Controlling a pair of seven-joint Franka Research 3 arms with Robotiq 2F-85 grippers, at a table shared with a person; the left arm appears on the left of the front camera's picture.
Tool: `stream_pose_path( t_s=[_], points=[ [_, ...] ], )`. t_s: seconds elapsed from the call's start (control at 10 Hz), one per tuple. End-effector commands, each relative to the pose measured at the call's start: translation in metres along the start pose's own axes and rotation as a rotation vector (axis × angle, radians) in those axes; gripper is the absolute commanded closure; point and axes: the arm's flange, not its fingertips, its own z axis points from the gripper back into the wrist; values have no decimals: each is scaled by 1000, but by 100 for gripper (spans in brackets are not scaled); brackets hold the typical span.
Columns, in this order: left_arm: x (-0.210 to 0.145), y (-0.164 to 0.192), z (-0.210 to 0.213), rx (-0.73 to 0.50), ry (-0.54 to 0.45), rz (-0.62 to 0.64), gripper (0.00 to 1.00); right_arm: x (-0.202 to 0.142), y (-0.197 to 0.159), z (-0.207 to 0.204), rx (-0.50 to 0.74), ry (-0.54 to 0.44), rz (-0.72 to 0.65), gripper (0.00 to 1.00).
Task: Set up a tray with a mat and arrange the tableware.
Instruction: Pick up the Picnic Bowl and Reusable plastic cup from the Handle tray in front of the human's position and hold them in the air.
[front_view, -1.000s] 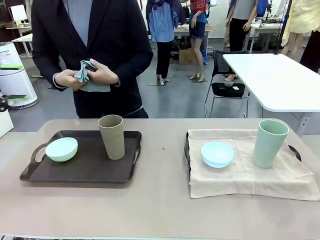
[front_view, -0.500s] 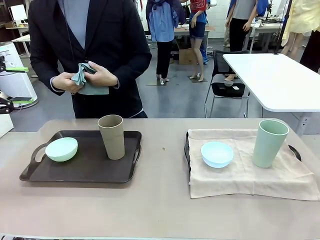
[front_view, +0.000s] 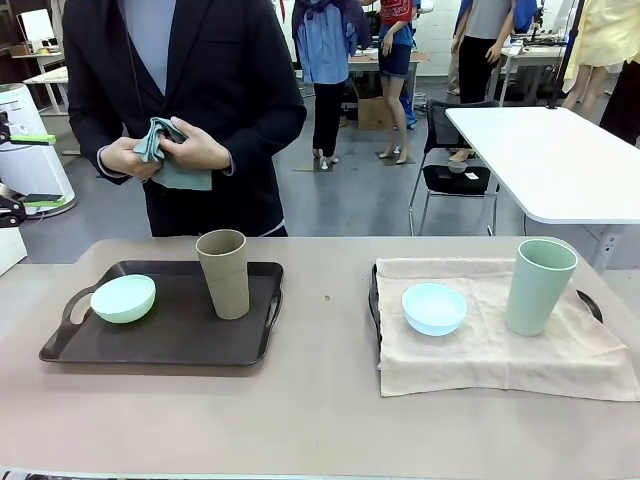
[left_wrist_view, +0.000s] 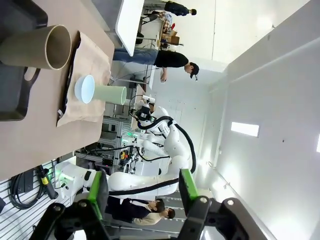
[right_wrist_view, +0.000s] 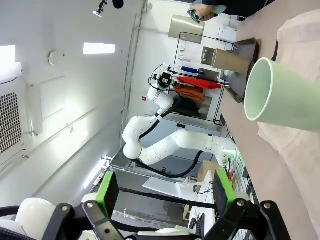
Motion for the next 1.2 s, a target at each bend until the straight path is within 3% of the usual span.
stream_pose_path(
  t_s=[0.0, 1.1],
  points=[
    [3, -3, 0, -16, -12, -18, 25, 5, 3, 2, 0, -3, 9, 0],
    [0, 0, 0, 0, 0, 0, 25, 0, 0, 0, 0, 0, 0, 0]
  ],
)
